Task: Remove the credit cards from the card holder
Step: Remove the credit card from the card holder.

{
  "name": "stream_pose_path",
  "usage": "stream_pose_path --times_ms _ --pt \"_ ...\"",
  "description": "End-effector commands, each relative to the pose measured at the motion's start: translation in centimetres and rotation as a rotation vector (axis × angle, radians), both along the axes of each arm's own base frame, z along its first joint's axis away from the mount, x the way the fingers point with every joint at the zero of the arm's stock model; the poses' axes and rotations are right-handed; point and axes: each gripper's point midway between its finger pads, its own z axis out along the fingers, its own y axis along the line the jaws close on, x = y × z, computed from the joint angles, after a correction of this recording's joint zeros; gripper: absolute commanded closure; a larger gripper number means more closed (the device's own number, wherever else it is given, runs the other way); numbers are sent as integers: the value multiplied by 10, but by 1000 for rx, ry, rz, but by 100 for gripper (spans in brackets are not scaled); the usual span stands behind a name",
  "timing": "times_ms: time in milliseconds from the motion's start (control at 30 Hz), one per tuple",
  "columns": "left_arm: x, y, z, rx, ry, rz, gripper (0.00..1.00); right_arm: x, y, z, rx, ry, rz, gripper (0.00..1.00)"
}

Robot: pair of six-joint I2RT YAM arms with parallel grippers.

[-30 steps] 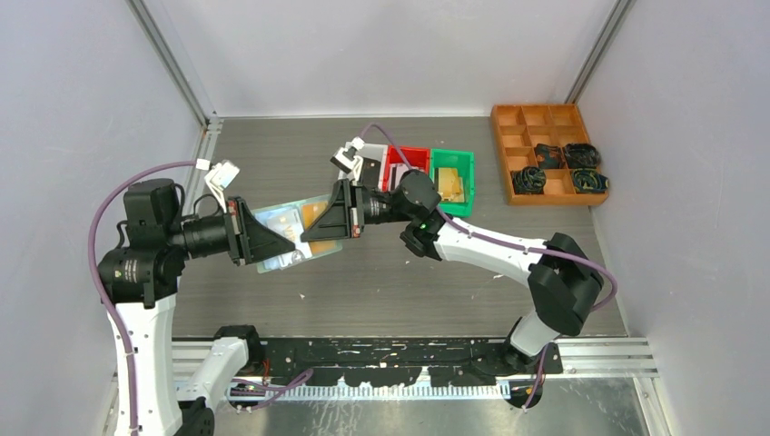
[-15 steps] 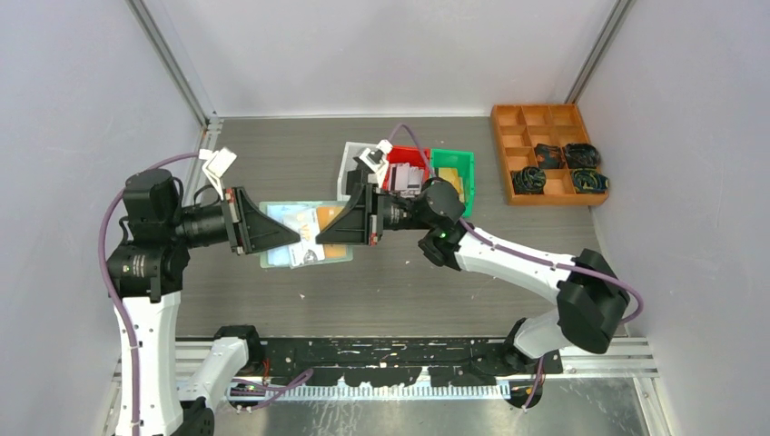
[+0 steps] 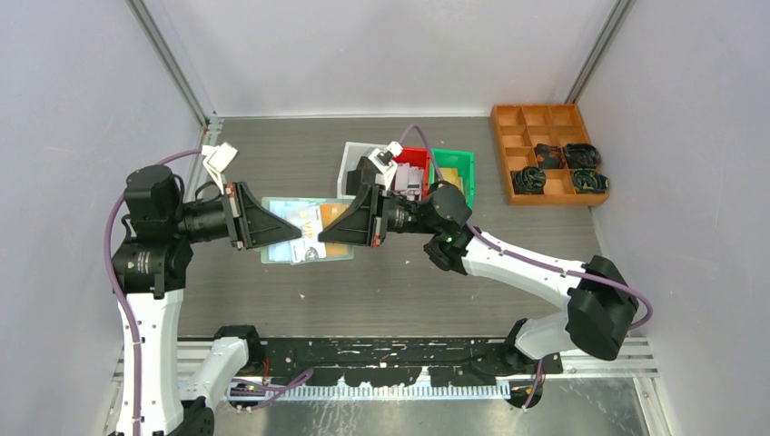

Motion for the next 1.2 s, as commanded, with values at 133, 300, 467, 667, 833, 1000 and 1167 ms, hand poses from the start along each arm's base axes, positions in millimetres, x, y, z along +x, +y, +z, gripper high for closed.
stream_pose_path --times_ms 133,300,467,667,833,1000,1167 --pt "-13 0 21 10 -163 -26 97 0 -11 -7 -37 -17 13 99" --pt "-13 2 17 57 -204 4 96 5 -16 -8 -30 3 -6 99" --pt "-10 4 19 70 -224 27 98 5 -16 -9 -23 18 -2 99" --pt "0 8 16 107 -243 110 100 -6 -9 6 41 21 61 97" --pt "12 17 11 166 -262 204 100 -14 -3 20 132 54 128 76" --pt "12 18 11 182 -268 213 100 -11 -2 23 169 87 136 60" --pt "10 19 8 191 -272 209 100 -11 -3 33 186 80 138 61"
